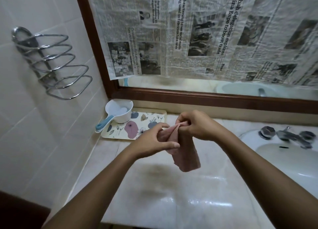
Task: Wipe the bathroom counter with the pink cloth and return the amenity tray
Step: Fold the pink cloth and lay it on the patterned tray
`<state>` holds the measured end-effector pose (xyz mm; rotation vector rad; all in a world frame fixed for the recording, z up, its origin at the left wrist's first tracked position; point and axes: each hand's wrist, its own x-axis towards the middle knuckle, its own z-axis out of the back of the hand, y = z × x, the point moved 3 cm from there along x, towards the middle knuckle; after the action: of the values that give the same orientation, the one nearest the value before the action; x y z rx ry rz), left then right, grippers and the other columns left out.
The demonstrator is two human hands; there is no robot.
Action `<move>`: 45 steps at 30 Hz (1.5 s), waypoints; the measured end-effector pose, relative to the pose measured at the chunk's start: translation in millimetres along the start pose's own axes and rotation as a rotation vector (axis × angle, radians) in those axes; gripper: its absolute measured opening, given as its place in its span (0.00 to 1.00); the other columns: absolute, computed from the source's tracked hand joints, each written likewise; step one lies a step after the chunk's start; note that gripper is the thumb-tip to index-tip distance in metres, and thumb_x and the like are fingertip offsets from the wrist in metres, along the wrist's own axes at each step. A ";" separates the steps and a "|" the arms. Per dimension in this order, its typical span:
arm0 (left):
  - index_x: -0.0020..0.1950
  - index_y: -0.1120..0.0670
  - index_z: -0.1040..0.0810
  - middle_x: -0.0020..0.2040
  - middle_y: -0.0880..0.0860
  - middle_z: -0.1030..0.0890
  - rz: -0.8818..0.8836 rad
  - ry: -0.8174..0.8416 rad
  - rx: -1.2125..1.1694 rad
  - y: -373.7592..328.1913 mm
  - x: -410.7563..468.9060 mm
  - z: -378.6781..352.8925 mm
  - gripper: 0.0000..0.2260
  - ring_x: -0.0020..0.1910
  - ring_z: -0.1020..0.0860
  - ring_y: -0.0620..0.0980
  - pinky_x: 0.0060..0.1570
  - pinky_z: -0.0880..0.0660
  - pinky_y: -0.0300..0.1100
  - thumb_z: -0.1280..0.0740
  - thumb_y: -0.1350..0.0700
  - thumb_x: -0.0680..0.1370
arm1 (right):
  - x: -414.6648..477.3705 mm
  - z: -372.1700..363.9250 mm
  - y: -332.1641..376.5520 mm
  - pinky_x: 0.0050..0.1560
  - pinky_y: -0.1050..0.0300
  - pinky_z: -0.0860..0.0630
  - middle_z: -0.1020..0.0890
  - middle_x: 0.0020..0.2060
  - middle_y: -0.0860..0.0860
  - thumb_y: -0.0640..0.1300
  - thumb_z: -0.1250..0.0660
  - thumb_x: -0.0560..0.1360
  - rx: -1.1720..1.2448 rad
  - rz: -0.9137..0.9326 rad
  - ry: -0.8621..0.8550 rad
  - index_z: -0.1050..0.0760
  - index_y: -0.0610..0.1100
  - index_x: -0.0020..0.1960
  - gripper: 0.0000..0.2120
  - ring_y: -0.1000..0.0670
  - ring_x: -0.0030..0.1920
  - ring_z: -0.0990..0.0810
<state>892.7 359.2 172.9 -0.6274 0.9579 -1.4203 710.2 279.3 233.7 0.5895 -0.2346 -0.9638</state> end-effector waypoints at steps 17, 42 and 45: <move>0.45 0.55 0.19 0.37 0.47 0.19 -0.045 -0.041 -0.127 14.1 3.2 60.1 0.03 0.39 0.21 0.46 0.42 0.24 0.42 0.27 0.56 0.75 | -3.1 3.8 -22.3 0.44 0.52 0.25 0.14 0.38 0.51 0.42 0.24 0.73 0.169 -0.087 0.135 0.18 0.47 0.45 0.03 0.53 0.39 0.22; 0.52 0.51 0.18 0.46 0.49 0.13 0.122 -0.295 -0.387 -5.0 34.2 -32.3 0.09 0.45 0.16 0.46 0.39 0.22 0.35 0.26 0.49 0.75 | 34.8 -28.8 7.5 0.57 0.42 0.15 0.11 0.46 0.45 0.42 0.30 0.77 0.358 -0.274 -0.135 0.14 0.48 0.50 0.06 0.44 0.48 0.11; 0.52 0.55 0.19 0.44 0.56 0.12 0.138 -0.338 -0.521 5.0 36.2 -23.9 0.08 0.45 0.14 0.56 0.40 0.20 0.42 0.32 0.52 0.80 | 29.2 -21.6 -4.1 0.58 0.44 0.16 0.11 0.47 0.49 0.44 0.30 0.79 0.395 -0.262 -0.151 0.15 0.48 0.60 0.11 0.50 0.48 0.11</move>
<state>871.5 328.5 150.3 -1.1239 1.0766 -0.9003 733.1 261.3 211.7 0.9260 -0.4984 -1.2279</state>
